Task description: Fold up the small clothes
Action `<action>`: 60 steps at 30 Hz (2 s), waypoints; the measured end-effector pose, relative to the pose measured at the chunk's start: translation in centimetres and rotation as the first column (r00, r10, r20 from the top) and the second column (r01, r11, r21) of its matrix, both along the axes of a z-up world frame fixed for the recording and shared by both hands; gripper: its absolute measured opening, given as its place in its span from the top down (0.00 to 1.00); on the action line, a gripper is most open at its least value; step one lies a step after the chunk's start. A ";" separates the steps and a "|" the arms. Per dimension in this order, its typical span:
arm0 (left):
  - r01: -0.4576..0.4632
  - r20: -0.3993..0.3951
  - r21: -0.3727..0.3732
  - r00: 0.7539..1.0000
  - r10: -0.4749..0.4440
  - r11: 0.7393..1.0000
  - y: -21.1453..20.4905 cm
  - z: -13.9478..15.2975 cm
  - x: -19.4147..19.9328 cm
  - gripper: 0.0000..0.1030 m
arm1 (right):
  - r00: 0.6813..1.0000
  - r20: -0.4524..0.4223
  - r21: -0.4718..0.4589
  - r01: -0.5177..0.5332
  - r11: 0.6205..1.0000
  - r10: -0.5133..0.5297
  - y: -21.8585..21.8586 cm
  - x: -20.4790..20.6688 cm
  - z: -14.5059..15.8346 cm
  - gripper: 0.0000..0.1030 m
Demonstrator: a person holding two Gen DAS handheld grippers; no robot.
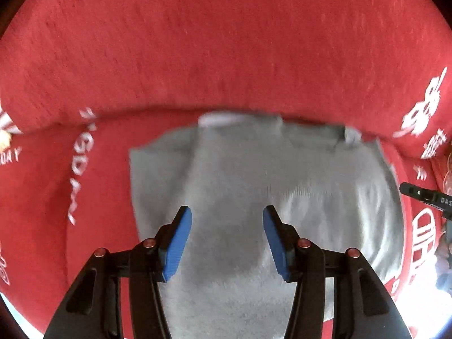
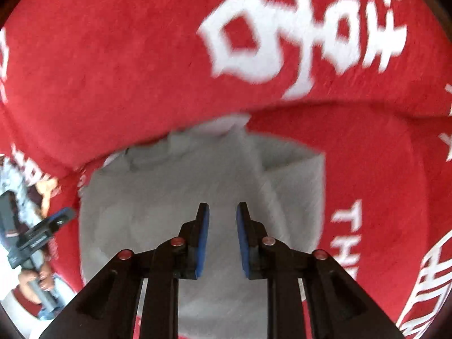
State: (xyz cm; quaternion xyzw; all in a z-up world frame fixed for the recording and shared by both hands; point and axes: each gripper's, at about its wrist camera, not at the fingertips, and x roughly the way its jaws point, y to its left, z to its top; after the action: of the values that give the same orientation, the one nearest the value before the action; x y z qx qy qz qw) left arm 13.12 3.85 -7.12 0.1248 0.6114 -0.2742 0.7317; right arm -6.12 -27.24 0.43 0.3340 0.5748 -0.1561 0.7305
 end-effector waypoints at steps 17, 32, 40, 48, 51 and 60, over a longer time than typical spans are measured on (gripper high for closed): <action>-0.135 -0.060 0.047 0.989 0.137 0.990 9.1 0.8 -3.9 0.48 | 0.991 -0.094 0.031 0.099 0.995 -0.096 1.4 -8.4 -0.8 0.50; -0.499 -0.428 -0.033 0.790 0.439 0.866 15.6 -4.1 -7.6 0.48 | 0.813 -0.113 0.416 0.561 0.716 -0.571 6.3 -18.4 -4.6 0.42; -0.470 -0.287 -0.018 0.848 0.446 0.882 16.2 -3.2 -7.6 0.77 | 0.853 -0.081 0.358 0.508 0.783 -0.516 4.8 -16.4 -3.1 0.92; -0.387 -0.223 0.018 0.897 0.381 0.922 16.2 -2.7 -8.4 0.76 | 0.904 -0.118 0.278 0.427 0.861 -0.411 4.9 -17.0 -4.5 0.92; -0.341 -0.198 0.058 0.917 0.346 0.938 15.7 -2.0 -8.5 0.76 | 0.913 -0.139 0.252 0.407 0.878 -0.384 5.2 -17.0 -3.6 0.89; -0.256 -0.153 0.117 0.950 0.272 0.960 13.7 -0.5 -9.0 0.50 | 0.948 -0.146 0.250 0.312 0.917 -0.283 8.8 -15.5 -0.9 0.88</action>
State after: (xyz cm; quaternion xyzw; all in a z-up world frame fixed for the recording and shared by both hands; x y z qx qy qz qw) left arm 4.13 17.56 -7.61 0.0529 0.6945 -0.1537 0.7009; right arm -21.63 -18.42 -0.49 0.5051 0.5714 -0.2032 0.6140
